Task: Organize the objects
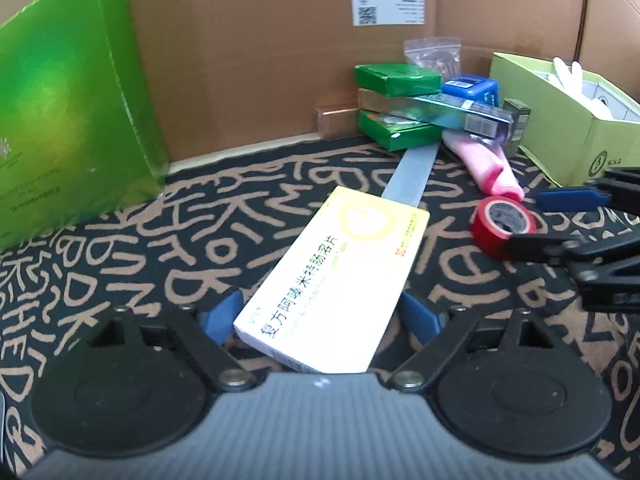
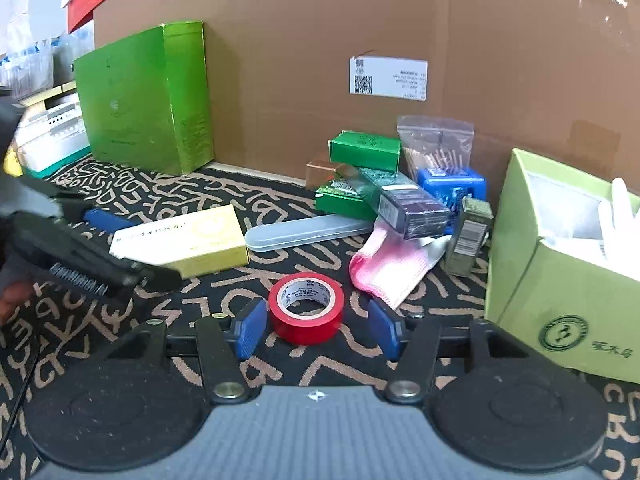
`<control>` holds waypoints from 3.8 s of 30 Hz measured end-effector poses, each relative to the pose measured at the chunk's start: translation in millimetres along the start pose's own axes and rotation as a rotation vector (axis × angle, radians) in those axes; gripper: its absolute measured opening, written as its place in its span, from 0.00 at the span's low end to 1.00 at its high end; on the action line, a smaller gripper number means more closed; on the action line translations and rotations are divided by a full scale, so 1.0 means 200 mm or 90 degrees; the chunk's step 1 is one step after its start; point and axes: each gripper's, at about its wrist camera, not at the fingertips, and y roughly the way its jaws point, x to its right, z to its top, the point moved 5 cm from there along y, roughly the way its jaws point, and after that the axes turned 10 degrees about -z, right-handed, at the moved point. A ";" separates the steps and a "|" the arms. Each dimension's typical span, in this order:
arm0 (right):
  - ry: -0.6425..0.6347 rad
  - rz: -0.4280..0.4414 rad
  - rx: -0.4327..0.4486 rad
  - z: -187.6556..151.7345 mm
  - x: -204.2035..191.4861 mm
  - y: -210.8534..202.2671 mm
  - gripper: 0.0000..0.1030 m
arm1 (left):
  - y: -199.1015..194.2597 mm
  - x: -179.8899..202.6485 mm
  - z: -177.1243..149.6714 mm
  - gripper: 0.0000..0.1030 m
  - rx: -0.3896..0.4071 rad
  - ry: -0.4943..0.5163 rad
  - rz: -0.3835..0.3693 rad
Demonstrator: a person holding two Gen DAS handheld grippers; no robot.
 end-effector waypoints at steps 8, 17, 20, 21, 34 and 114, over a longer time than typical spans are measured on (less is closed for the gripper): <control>-0.022 -0.011 -0.011 0.00 -0.06 0.11 0.55 | 0.05 0.07 0.07 0.77 0.006 0.008 -0.005; 0.015 0.011 0.002 -0.01 -0.05 0.03 0.49 | -0.05 0.13 0.06 0.67 0.018 -0.004 -0.010; 0.031 0.014 0.031 0.00 -0.02 -0.06 0.49 | -0.13 0.17 0.11 0.67 0.044 -0.005 -0.020; 0.038 0.013 0.042 0.01 0.00 -0.10 0.49 | -0.16 0.18 0.13 0.67 0.055 -0.005 -0.028; 0.094 -0.108 0.171 0.12 0.43 -0.44 0.49 | -0.27 0.76 0.66 0.67 0.178 0.059 -0.165; 0.116 -0.088 0.026 -0.15 0.23 -0.09 0.79 | 0.53 0.31 0.22 0.39 0.051 -0.036 -0.047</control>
